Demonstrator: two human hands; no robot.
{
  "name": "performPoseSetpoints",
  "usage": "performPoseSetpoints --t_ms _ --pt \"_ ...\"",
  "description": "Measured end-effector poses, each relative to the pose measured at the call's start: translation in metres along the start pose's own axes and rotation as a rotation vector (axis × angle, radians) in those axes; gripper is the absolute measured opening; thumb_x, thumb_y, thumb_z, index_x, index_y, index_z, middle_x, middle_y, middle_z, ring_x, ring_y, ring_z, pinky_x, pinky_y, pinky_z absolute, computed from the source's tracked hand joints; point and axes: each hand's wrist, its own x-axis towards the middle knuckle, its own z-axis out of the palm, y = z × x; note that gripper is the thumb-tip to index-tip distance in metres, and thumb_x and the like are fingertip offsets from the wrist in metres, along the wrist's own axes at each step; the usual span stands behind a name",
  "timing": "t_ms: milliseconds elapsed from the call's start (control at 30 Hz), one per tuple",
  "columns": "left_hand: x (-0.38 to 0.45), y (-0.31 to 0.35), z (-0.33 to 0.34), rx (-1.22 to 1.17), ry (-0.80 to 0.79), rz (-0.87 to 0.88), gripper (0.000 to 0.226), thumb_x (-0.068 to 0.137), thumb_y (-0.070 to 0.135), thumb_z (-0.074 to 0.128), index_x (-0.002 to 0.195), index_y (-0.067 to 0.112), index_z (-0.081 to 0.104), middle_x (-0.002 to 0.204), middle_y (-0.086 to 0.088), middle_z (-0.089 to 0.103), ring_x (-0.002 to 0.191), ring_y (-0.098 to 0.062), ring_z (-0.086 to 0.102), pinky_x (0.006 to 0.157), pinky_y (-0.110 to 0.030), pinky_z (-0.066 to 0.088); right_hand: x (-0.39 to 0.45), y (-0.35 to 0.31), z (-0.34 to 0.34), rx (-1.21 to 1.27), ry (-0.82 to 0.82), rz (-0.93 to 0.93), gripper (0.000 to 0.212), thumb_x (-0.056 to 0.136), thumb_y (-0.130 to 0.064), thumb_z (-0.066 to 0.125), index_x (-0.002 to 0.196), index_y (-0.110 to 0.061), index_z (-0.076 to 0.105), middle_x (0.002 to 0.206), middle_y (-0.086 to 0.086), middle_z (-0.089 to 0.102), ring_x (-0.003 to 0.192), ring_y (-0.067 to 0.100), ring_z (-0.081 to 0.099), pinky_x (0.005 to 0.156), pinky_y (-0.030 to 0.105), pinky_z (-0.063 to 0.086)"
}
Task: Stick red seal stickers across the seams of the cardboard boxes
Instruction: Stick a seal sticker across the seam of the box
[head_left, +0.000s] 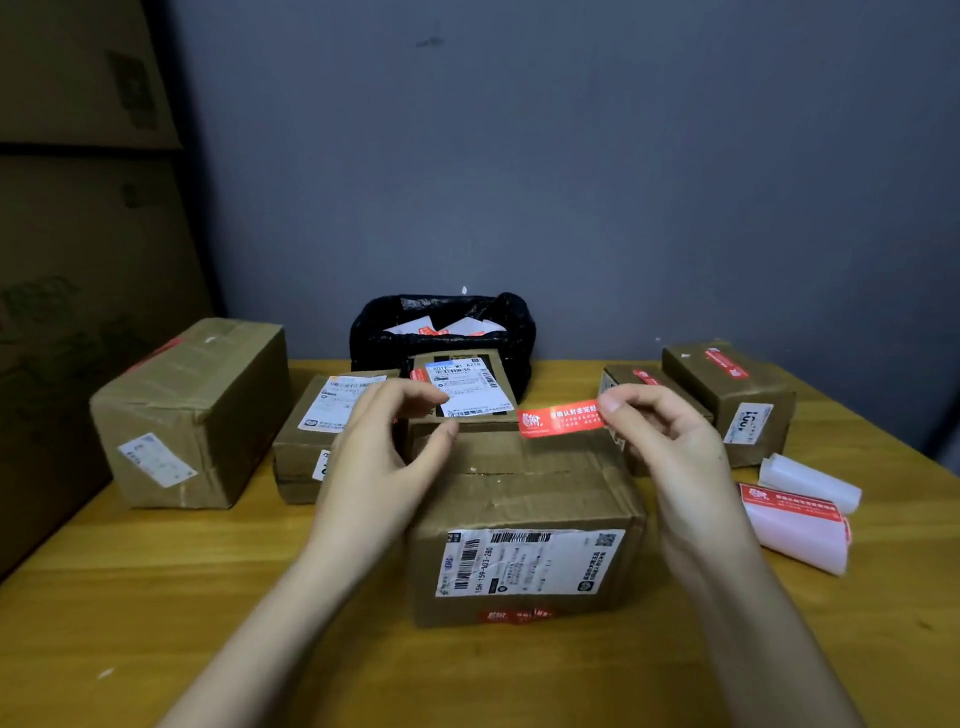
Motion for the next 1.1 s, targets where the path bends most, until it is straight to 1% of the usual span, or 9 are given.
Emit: performPoseSetpoints --t_ms 67,233,400,533,633,700,900,1000,1100 --pt "0.002 0.019 -0.002 -0.113 -0.044 -0.017 0.004 0.088 0.028 0.065 0.089 0.024 0.064 0.089 0.013 0.065 0.089 0.0 0.059 0.079 -0.01 0.043 0.001 -0.002 0.001 -0.059 -0.014 -0.054 0.006 0.086 -0.015 0.066 0.089 -0.018 0.069 0.08 -0.012 0.07 0.08 -0.001 0.064 0.069 0.015 0.05" --pt "0.008 0.04 0.008 -0.27 -0.166 -0.143 0.034 0.077 0.058 0.063 0.084 0.025 0.065 0.08 0.01 0.066 0.08 -0.001 0.061 0.071 -0.011 0.045 -0.001 -0.006 0.006 -0.075 -0.043 -0.114 0.008 0.086 -0.016 0.066 0.087 -0.023 0.068 0.083 -0.012 0.068 0.088 0.005 0.064 0.08 0.031 0.053" --pt "0.012 0.046 0.012 -0.266 -0.157 -0.149 0.009 0.087 0.016 0.065 0.078 0.012 0.065 0.073 0.009 0.062 0.071 0.001 0.055 0.065 -0.005 0.042 -0.004 -0.007 0.007 -0.066 -0.084 -0.111 0.006 0.086 -0.015 0.066 0.088 -0.021 0.068 0.082 -0.011 0.068 0.088 0.008 0.064 0.082 0.033 0.053" --pt "0.012 0.046 0.011 -0.22 -0.148 -0.156 0.013 0.088 0.014 0.064 0.075 0.013 0.064 0.073 0.005 0.062 0.072 -0.005 0.056 0.066 -0.01 0.043 -0.003 -0.003 0.007 -0.12 -0.029 -0.14 0.004 0.084 -0.017 0.068 0.086 -0.021 0.07 0.085 -0.008 0.069 0.088 0.009 0.064 0.08 0.03 0.054" --pt "0.012 0.039 0.014 -0.127 -0.121 -0.199 0.02 0.08 0.039 0.062 0.074 0.02 0.063 0.076 0.006 0.063 0.076 -0.009 0.059 0.075 -0.029 0.047 -0.001 0.003 0.01 -0.284 0.032 -0.264 0.009 0.083 -0.014 0.071 0.08 -0.022 0.069 0.078 -0.012 0.067 0.075 -0.001 0.059 0.069 0.014 0.048" --pt "0.011 0.037 0.014 -0.051 -0.098 -0.221 0.026 0.075 0.049 0.054 0.074 0.023 0.06 0.076 0.014 0.063 0.074 -0.006 0.058 0.081 -0.038 0.049 0.0 0.006 0.012 -0.395 0.063 -0.312 0.011 0.083 -0.016 0.073 0.077 -0.024 0.069 0.072 -0.013 0.065 0.071 -0.001 0.058 0.066 0.014 0.047" --pt "0.001 0.038 0.013 0.35 -0.07 -0.166 0.03 0.09 0.045 0.052 0.068 0.026 0.047 0.074 0.013 0.054 0.079 -0.01 0.05 0.089 -0.034 0.032 0.001 0.012 0.009 -0.656 0.05 -0.246 0.013 0.079 -0.036 0.072 0.07 -0.03 0.066 0.071 -0.019 0.064 0.071 0.002 0.057 0.087 0.048 0.048" --pt "-0.002 0.037 0.015 0.595 -0.112 -0.125 0.026 0.091 0.05 0.046 0.075 0.03 0.05 0.093 0.012 0.053 0.101 -0.015 0.049 0.089 -0.035 0.028 -0.001 0.014 0.01 -0.847 0.059 -0.23 0.017 0.083 -0.042 0.068 0.073 -0.029 0.064 0.074 -0.017 0.061 0.083 0.005 0.053 0.088 0.034 0.035" --pt "-0.003 0.038 0.018 0.744 -0.151 -0.103 0.028 0.092 0.052 0.042 0.089 0.029 0.057 0.103 0.007 0.054 0.108 -0.018 0.048 0.093 -0.037 0.028 -0.004 0.013 0.013 -1.015 0.066 -0.234 0.017 0.086 -0.045 0.063 0.077 -0.032 0.063 0.086 -0.018 0.061 0.092 0.006 0.041 0.072 0.027 0.014"
